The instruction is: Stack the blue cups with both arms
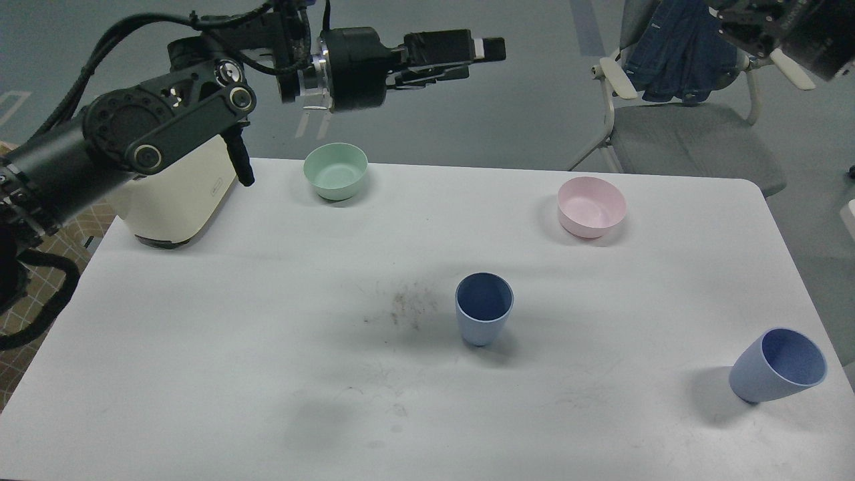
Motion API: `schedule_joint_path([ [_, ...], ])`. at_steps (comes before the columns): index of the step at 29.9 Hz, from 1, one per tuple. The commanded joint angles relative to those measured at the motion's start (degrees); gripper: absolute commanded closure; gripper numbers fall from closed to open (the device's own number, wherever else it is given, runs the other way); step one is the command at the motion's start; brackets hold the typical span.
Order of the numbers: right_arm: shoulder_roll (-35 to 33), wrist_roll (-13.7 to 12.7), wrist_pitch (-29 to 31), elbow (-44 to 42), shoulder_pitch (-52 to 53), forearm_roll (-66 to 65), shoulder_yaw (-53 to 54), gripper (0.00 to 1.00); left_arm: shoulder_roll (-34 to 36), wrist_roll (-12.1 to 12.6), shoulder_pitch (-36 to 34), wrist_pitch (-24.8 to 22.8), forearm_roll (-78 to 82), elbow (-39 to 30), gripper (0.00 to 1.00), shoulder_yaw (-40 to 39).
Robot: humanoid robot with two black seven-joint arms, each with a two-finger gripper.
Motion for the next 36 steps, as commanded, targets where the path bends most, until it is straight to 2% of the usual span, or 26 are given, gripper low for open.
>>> schedule_joint_path([
  [1, -9.58, 0.0, 0.02, 6.54, -3.34, -9.52, -0.93, 0.0, -0.26, 0.78, 2.0, 1.78, -11.47, 2.21, 0.05, -0.71],
  [4, -18.81, 0.0, -0.47, 13.04, -8.62, -16.74, -1.11, 0.0, -0.34, 0.6, 3.85, 2.22, -15.18, 3.36, 0.05, -0.79],
  [5, -22.14, 0.0, -2.56, 14.8, -10.63, -18.31, -1.63, 0.0, -0.34, 0.43, 4.54, 2.22, -15.18, 3.36, 0.05, -0.71],
  [11, -32.79, 0.0, -6.97, 18.42, -17.58, -19.56, -6.8, 0.0, -3.24, 0.25, 5.87, 2.22, -14.83, 3.45, 0.05, -0.8],
  [15, -34.38, 0.0, -10.13, 18.42, -17.86, -19.56, -15.16, 0.0, -4.03, 0.25, 6.13, 2.13, -14.65, 4.32, 0.05, -0.8],
  [17, -34.56, 0.0, -14.08, 19.47, -17.85, -19.56, -21.12, 0.0, -5.61, 0.25, 6.22, 1.96, -14.48, 5.29, 0.05, -0.71],
  [22, -34.21, 0.0, -18.04, 20.18, -17.86, -21.31, -27.81, 0.0, -6.76, 0.16, 6.31, 2.04, -14.48, 6.08, 0.05, -0.71],
  [27, -33.25, 0.0, -19.72, 20.18, -17.94, -25.45, -29.32, 0.0, -6.85, 0.25, 6.31, 1.96, -14.39, 6.09, 0.05, -0.71],
  [33, -28.94, 0.0, -20.16, 19.47, -18.03, -25.71, -31.08, 0.0, -6.85, 0.25, 6.31, 1.87, -14.39, 6.09, 0.05, -0.71],
  [36, -27.19, 0.0, -20.16, 19.47, -18.47, -25.89, -31.26, 0.03, -6.85, 0.25, 6.31, 1.87, -14.39, 6.09, 0.05, -0.71],
])
